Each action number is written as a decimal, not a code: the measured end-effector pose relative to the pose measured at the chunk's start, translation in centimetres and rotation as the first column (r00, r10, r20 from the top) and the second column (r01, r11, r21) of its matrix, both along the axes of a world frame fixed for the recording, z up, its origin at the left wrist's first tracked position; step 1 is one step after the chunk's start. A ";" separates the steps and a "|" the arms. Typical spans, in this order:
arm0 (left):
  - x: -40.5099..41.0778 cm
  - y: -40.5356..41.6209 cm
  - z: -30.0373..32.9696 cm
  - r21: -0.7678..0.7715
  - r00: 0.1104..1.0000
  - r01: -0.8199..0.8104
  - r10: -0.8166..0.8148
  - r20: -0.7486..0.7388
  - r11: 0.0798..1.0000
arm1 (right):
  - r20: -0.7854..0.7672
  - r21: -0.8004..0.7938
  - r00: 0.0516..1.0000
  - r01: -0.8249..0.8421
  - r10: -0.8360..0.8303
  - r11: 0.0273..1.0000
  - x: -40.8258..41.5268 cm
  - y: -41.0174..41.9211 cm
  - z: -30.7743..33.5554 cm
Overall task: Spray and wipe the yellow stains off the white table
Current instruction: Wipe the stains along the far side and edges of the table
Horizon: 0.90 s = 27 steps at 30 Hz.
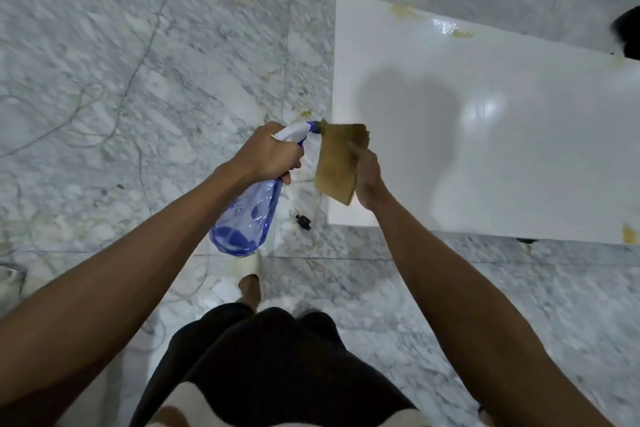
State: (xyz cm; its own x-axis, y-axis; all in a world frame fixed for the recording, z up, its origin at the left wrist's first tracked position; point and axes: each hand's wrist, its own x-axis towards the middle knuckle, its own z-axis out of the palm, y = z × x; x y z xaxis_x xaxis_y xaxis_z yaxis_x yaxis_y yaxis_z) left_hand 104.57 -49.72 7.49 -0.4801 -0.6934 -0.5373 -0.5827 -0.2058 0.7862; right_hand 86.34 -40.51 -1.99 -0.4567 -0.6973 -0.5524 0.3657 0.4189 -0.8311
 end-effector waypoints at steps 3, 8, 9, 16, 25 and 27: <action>-1.9 -1.7 0.8 -0.020 1.000 -0.018 0.019 0.016 1.000 | 0.223 -0.099 0.975 0.050 -0.027 0.994 -2.2 -3.5 -0.2; -5.1 -2.9 0.7 -0.026 0.989 -0.139 0.140 0.045 0.990 | 0.359 -0.101 0.933 0.055 -0.015 0.993 -5.6 -7.6 -0.7; -5.6 -2.8 0.4 -0.030 0.982 -0.180 0.181 0.059 0.983 | 0.372 -0.096 0.928 0.032 0.006 0.995 -6.3 -8.3 -0.9; -9.6 1.6 -1.1 -0.042 0.837 -0.535 0.535 0.114 0.844 | 0.455 -0.095 0.832 -0.310 0.319 0.946 -9.6 -9.8 -0.3; -12.8 12.0 0.3 -0.048 0.591 -0.798 0.796 0.130 0.600 | 0.544 -0.125 0.601 -0.632 0.586 0.765 -9.3 -5.5 1.9; -13.3 14.6 0.7 -0.052 0.530 -0.841 0.840 0.120 0.538 | 0.555 -0.141 0.553 -0.673 0.621 0.726 -8.8 -3.9 2.4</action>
